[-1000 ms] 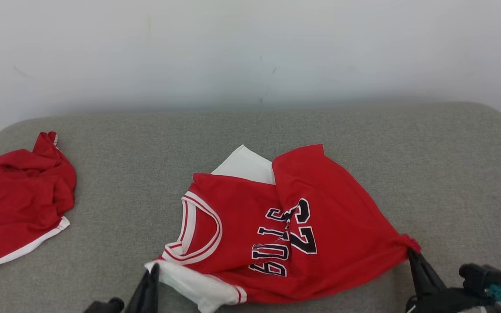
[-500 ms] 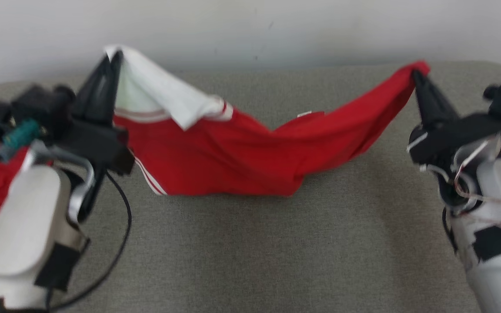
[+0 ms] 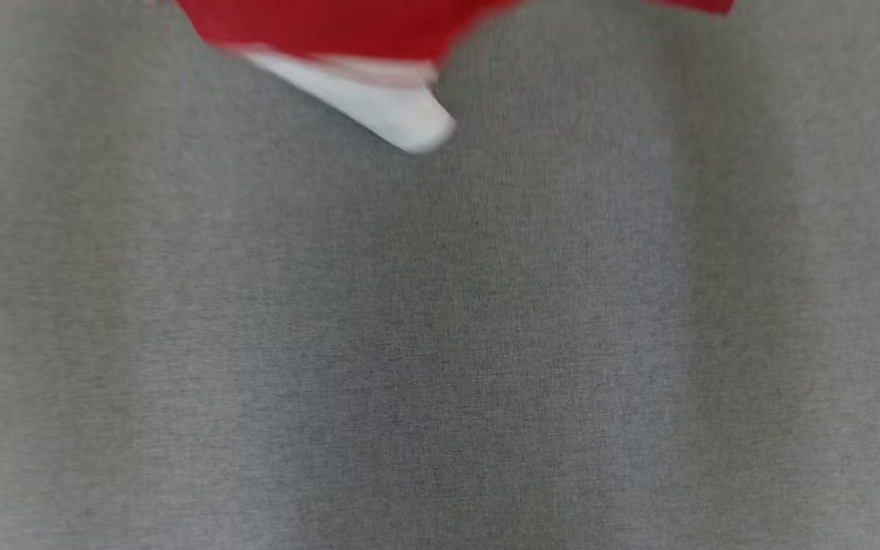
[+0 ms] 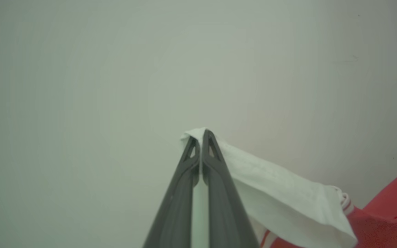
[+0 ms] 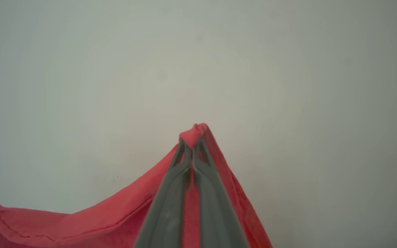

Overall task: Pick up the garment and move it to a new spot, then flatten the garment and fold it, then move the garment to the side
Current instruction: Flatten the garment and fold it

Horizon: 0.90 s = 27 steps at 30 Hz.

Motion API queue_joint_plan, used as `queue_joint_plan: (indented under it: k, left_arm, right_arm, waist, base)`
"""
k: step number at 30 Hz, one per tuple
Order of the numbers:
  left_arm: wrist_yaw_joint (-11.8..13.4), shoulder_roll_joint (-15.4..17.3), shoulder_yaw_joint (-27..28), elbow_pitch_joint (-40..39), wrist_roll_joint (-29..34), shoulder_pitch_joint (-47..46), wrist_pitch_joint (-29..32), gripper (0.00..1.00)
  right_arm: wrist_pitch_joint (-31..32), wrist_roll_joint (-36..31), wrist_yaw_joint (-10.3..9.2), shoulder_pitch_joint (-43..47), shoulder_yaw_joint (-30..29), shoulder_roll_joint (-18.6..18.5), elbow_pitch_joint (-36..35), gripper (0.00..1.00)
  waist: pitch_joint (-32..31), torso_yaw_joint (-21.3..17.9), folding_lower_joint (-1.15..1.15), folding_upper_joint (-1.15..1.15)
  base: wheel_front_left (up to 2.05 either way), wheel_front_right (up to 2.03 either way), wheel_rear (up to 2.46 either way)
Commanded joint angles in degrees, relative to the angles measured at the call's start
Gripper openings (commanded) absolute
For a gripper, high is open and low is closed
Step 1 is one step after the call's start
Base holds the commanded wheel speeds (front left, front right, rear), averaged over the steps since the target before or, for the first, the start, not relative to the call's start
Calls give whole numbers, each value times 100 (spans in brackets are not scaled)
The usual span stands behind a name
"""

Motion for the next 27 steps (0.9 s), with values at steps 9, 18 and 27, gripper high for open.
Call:
queue_joint_plan:
  k: [9, 18, 27]
  left_arm:
    - [14, -100, -441, 1036, -8, -2025, -493, 0]
    - [14, -269, -714, 1651, -256, -2674, -900, 0]
    - [13, -114, -1252, 1624, -668, -1849, -1089, 0]
  right_arm:
    - [-179, -242, -13, -1786, -265, 149, 1056, 0]
    - [-306, -447, -13, -2359, -384, 179, 1440, 0]
    - [-414, -250, -13, -1638, -116, 162, 1447, 0]
  waist:
    - [1003, -185, -3, -2]
    - [1123, -196, -3, -2]
    - [967, -209, -3, -2]
  base:
    - [0, 0, 0]
    - [0, 0, 0]
    - [0, 0, 0]
